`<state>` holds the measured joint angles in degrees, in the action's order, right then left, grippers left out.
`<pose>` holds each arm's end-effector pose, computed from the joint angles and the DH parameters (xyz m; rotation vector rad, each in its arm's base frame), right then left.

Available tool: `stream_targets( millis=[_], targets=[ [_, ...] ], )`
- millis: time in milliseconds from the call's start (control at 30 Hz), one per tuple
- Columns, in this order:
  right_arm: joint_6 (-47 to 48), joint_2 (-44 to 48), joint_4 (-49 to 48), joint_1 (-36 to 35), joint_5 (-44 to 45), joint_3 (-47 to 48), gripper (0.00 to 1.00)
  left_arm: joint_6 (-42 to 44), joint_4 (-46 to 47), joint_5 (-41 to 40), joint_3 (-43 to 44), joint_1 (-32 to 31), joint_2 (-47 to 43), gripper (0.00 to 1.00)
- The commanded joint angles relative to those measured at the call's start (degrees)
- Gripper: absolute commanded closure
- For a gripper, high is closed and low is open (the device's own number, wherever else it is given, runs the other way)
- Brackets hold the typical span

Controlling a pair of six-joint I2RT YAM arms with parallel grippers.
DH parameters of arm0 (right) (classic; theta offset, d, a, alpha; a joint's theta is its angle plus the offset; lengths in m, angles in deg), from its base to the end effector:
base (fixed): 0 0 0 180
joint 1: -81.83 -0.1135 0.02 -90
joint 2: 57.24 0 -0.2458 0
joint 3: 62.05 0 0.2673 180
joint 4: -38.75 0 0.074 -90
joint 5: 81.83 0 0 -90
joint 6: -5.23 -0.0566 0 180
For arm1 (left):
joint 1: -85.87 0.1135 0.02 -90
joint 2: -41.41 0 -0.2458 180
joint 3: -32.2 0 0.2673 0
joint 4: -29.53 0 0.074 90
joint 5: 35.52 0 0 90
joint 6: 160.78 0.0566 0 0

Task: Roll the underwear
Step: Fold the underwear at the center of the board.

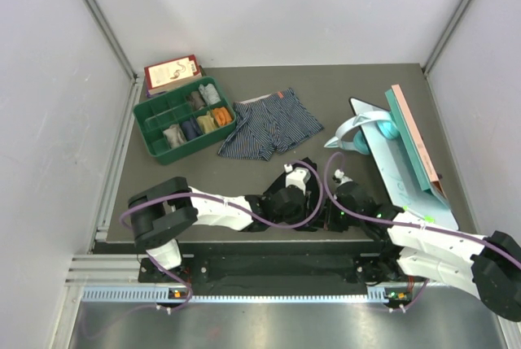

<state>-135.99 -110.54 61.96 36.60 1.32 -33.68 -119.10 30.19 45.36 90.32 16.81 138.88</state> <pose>0.1377 0.1484 0.1009 0.0768 2.6115 0.8491 0.1371 -0.3331 0.1065 0.3419 2.3799 -0.8863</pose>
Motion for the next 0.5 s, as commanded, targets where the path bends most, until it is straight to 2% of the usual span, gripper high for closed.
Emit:
stream_targets(
  millis=[0, 100, 133, 233, 367, 467],
  targets=[
    [-0.3, 0.0, 1.4, -0.4, 3.7, 0.1, 1.00, 0.3, 0.0, 1.0, 0.2, -0.6, -1.7, 0.56],
    [-0.4, 0.0, 2.0, -0.4, 3.8, -0.1, 1.00, 1.2, -2.1, -0.7, 0.7, -0.4, -4.4, 0.43],
    [-0.4, 0.0, 2.2, -0.5, 3.8, 0.0, 1.00, 1.4, -4.0, -2.3, 0.7, -0.2, -5.2, 0.36],
    [-0.4, 0.0, 2.2, -0.4, 3.8, 0.0, 1.00, 2.0, -7.8, -5.8, 0.3, 0.4, -9.7, 0.28],
    [-0.2, 0.0, 2.5, -0.4, 3.8, 0.2, 1.00, 2.0, -11.4, -9.8, -2.2, 2.1, -16.0, 0.25],
    [-0.1, 0.1, 2.7, -0.4, 3.7, 0.2, 1.00, -0.2, -13.5, -10.8, -5.3, 7.1, -21.0, 0.25]
  ],
)
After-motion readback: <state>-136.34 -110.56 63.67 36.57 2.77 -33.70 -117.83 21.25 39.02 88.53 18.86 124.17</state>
